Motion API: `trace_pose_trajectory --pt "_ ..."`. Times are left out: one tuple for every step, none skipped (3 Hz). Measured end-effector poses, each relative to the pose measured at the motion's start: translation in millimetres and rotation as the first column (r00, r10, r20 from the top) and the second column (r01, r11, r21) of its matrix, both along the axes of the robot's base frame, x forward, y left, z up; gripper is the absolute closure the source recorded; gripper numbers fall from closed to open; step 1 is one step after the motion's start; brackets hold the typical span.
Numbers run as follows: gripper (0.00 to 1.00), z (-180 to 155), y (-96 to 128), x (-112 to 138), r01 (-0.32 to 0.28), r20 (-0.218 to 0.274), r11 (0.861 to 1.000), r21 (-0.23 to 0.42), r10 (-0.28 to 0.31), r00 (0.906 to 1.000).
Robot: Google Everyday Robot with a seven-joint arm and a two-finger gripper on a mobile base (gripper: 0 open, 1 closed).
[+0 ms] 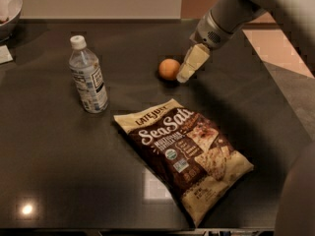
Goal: Move orange near brown chip bag
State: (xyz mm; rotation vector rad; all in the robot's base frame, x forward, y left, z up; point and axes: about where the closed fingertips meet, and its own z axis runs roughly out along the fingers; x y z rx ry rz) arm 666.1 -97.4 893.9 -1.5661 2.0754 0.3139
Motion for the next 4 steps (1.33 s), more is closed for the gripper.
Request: trace_pose_trajectory --pt "0.00 -22.8 23.0 14.0 -0.025 -0.037 1.000 0.016 0.025 0.9990" --pt "0.00 -37.5 35.1 23.3 -0.036 -0.056 0.999 0.011 0.037 0.9978" --pt "0.18 -45.6 41.2 29.4 -0.040 -0.070 0.999 0.002 0.040 0.9967" --pt "0.41 -45.4 41.8 29.1 -0.040 -0.076 0.999 -0.004 0.040 0.9963"
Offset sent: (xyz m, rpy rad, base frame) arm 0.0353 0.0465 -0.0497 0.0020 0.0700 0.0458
